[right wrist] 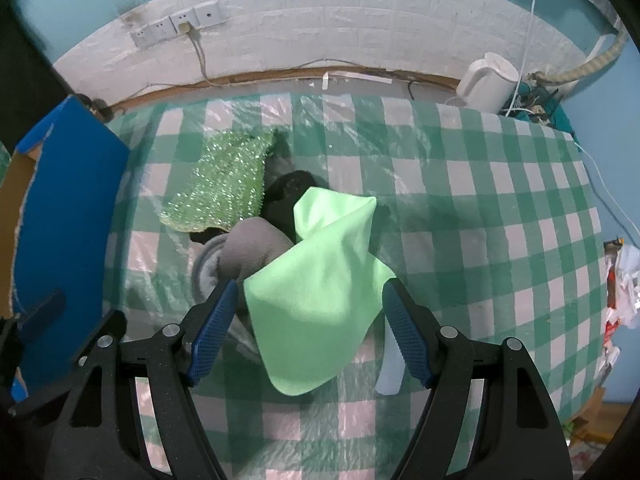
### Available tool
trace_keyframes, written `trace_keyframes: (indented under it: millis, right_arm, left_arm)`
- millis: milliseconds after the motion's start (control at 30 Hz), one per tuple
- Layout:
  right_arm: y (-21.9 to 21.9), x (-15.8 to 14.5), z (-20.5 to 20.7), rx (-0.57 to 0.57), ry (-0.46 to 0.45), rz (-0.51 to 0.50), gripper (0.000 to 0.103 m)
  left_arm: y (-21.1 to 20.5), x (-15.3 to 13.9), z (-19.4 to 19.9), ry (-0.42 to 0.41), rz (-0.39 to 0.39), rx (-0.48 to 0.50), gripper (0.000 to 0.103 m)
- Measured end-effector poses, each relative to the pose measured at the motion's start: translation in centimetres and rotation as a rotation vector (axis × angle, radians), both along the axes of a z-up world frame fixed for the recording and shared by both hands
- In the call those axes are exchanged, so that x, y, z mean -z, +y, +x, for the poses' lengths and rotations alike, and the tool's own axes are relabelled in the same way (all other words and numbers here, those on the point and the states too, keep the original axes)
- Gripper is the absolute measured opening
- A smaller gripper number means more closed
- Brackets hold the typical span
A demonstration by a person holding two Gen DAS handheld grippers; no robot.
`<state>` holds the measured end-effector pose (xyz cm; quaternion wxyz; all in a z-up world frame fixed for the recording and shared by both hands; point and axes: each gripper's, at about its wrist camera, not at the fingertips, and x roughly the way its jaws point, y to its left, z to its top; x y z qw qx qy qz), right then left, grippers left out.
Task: Organize soft objects
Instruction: 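Move both tools back over the hat and green cloth, then grasp the light-green cloth with the right tool and lift it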
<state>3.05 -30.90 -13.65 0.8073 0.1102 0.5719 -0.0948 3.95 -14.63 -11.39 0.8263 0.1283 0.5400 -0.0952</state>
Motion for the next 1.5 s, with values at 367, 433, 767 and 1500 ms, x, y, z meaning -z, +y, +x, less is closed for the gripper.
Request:
trace_keyframes:
  millis: [367,433,767,1500]
  right_arm:
    - [-1.2,0.2,-0.5,0.007,-0.018,0.085,0.023]
    - [-1.3,0.3,-0.7,0.003,-0.009,0.108,0.016]
    - [-1.9,0.0,-2.3,0.005,-0.024,0.152,0.008]
    - [-6.4,1.8,-1.3,0.127,-0.011,0.148,0.057]
  left_arm:
    - [-0.5,0.0,-0.3,0.01,-0.016,0.014,0.067]
    - [-0.6,0.1,-0.5,0.014,-0.012,0.021,0.067]
    - [-1.0,0.3,-0.9,0.028,-0.016,0.032,0.068]
    - [-2.2,1.3,-0.7,0.056,-0.025,0.046,0.068]
